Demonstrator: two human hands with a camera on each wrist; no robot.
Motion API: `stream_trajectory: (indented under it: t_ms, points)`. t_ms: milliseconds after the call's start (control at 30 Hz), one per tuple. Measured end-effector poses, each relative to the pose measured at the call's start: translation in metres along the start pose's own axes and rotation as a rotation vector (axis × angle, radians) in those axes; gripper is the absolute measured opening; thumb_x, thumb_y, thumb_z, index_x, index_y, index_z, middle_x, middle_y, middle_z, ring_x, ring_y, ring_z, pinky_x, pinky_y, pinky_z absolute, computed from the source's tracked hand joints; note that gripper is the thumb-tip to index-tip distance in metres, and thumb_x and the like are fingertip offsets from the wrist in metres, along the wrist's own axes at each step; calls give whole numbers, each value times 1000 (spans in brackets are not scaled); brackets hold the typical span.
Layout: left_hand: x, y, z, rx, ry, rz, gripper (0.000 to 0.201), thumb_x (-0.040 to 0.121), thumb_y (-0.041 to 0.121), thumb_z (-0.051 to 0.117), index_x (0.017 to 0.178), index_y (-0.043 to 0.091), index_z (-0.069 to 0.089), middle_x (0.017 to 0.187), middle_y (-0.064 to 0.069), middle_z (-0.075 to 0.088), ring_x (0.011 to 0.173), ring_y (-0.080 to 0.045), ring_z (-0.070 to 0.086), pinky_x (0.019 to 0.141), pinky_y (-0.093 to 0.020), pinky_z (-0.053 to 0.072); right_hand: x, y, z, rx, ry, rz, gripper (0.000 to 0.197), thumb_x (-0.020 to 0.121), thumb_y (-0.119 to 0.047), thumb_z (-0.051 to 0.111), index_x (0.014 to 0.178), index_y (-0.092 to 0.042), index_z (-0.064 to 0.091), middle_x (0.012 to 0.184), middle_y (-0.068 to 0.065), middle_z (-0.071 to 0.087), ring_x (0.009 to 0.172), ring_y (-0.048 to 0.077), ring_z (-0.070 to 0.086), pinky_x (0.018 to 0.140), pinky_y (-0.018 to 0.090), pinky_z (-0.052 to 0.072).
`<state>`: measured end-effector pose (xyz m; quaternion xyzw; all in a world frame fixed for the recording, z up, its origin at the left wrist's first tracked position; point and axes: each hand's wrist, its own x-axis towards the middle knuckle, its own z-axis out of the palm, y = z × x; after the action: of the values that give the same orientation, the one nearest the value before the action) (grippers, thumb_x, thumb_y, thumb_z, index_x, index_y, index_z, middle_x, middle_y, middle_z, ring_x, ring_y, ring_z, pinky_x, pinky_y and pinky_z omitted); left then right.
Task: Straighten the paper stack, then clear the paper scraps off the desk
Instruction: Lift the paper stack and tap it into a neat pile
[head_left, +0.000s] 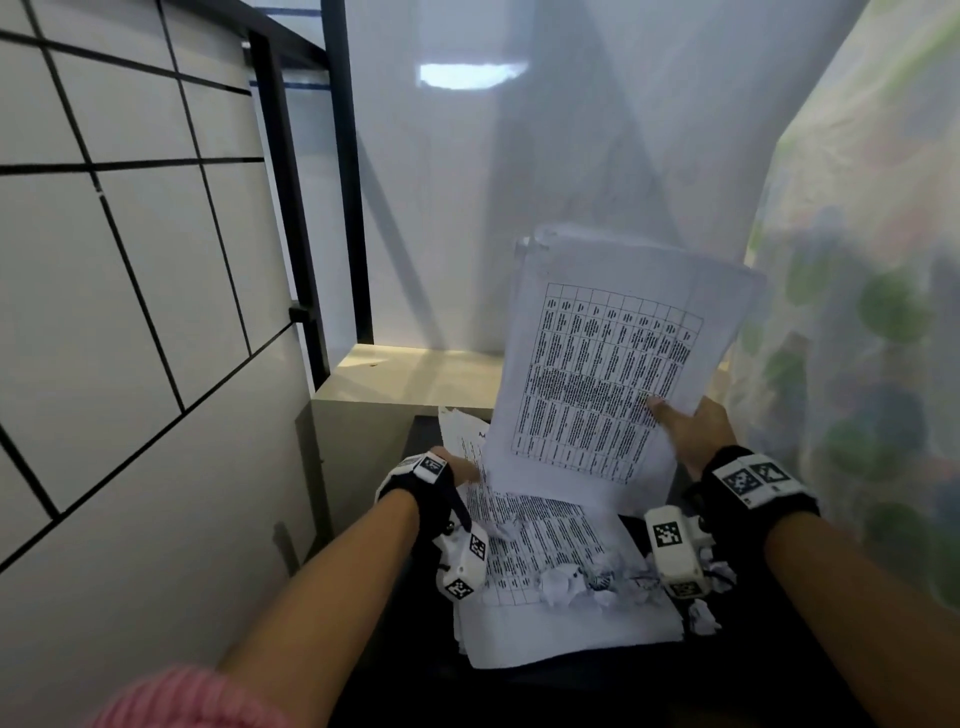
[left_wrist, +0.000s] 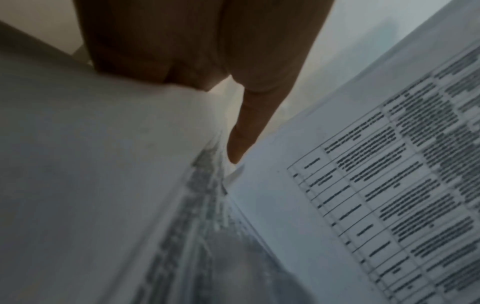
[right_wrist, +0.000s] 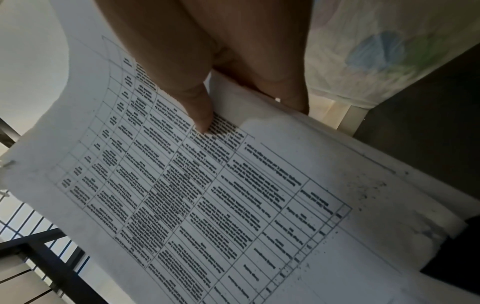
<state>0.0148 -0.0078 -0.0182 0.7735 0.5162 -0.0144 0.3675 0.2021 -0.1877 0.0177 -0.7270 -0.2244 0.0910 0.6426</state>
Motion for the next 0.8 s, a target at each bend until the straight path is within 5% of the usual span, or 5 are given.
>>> stream_trajectory:
  t_ms: [167,267,400,600,800]
  points:
    - [4,4,7,-139,34,100,24,93,12,54,112,-2,59,102,-16,51,106,-31,58,84,-33,44,-1,-4,-3,50,18,-2,38,90,-9,60,124,6,55,125,22,60,115,35,59,100,42,46]
    - [2,15,6,-254,130,206,27,91,6,54,116,-5,57,111,-22,59,90,-24,52,77,-31,42,2,-15,-11,87,80,2,39,89,-12,62,124,6,56,125,21,61,114,34,59,101,43,47]
    - [-10,35,-6,-414,251,378,35,92,5,53,125,-6,52,126,-22,59,114,-34,57,84,-28,42,9,-35,-23,171,89,46,7,91,-15,60,96,-10,58,83,5,61,72,20,57,51,9,50]
    - [-21,58,-28,-760,202,513,13,91,4,52,102,5,59,111,-20,64,111,-34,60,95,-39,47,15,-58,-35,285,57,88,20,87,-19,65,101,-5,63,111,21,64,103,35,62,95,57,47]
    - [-44,78,-43,-953,158,606,32,95,7,46,125,-2,54,106,-10,61,98,-24,60,85,-29,49,10,-72,-30,352,-46,86,14,92,-12,57,101,-1,58,107,20,61,108,38,58,97,59,44]
